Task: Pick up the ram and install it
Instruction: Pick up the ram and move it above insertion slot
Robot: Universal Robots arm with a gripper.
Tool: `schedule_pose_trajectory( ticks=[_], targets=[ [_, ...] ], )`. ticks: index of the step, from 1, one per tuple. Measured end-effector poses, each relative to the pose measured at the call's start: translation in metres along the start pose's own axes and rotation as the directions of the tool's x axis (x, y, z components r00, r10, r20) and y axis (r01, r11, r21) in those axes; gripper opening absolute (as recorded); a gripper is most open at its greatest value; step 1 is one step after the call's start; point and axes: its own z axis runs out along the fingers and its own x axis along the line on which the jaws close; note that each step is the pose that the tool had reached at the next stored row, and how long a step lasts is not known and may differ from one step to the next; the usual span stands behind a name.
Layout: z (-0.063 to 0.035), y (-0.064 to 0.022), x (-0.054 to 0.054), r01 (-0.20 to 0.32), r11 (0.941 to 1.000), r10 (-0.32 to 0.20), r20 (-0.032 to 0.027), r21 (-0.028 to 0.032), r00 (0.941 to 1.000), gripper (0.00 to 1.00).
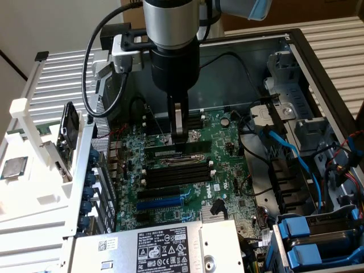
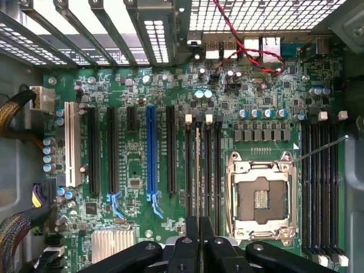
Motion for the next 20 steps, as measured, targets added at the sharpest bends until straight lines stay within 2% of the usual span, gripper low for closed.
schedule_pose_trajectory(
  ticks=[6,7,11,12,20],
  targets=[
    [0.0053,0.0033,0.001,0.003,1.0000,-0.003,-0.0018,0.0001,1.0000,0.13],
    [0.0061,0.0038,0.001,0.006,1.0000,-0.006,-0.0045,0.0000,1.0000,0.13],
    [0.0090,0.0043,-0.003,0.026,0.9997,-0.026,-0.0224,0.0005,0.9994,0.13],
    [0.0101,0.0043,-0.004,0.030,0.9996,-0.030,-0.0251,0.0006,0.9992,0.13],
    [0.0148,0.0027,-0.005,0.036,0.9994,-0.036,-0.0259,0.0003,0.9990,0.13]
  ],
)
